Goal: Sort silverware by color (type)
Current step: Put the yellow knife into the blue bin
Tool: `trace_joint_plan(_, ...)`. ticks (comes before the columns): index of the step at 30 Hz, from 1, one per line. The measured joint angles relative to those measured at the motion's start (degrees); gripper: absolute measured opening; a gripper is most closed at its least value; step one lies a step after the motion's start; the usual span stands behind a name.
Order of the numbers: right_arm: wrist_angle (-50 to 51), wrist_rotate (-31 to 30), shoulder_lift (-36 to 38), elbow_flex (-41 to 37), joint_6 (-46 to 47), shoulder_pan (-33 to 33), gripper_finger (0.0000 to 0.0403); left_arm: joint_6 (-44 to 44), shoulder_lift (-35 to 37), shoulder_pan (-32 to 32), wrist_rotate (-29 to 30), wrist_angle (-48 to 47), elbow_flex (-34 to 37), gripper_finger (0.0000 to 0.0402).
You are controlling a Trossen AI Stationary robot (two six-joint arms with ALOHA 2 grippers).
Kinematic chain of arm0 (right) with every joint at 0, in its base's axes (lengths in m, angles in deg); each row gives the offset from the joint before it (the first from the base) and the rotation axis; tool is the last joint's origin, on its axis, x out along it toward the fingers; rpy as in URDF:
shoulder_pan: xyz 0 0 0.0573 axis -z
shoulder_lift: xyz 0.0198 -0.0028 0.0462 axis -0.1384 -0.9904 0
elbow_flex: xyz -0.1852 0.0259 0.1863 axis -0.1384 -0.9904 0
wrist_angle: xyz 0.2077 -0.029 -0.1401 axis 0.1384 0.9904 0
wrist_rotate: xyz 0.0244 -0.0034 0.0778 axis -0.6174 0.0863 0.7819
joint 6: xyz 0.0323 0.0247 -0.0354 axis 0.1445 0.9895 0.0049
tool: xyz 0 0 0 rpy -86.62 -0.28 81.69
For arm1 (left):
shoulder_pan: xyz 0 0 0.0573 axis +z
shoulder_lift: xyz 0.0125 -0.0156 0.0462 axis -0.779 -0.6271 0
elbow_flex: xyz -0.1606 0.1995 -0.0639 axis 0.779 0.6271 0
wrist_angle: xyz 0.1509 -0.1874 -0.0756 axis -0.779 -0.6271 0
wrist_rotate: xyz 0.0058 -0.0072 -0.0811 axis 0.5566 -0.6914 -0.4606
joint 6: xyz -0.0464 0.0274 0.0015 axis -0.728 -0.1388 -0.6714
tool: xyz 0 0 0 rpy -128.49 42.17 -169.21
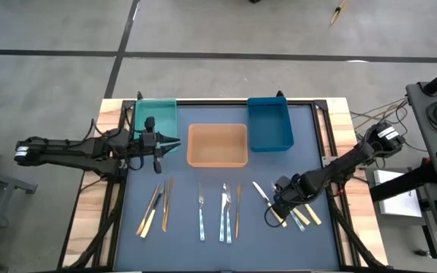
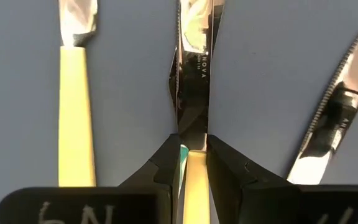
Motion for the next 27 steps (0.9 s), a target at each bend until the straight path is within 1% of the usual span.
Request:
trace_joint_plan(5, 0.2, -0.1, 1.6, 0.7, 0.4, 0.0, 0.0048, 0.0, 0.0, 0.0, 0.0, 0.0, 0.0, 0.0039)
trace_joint_plan(12, 0.6, -0.3, 3.2, 0.9, 1.0, 0.0, 0.0010, 0.0, 0.0, 0.0, 0.0, 0.1, 0.0, 0.0039)
trace_joint_plan(27, 1.7, -1.1, 3.1, 1.0, 0.2, 0.0, 0.0008, 0.0, 0.0, 0.0, 0.0, 0.0, 0.0, 0.0039)
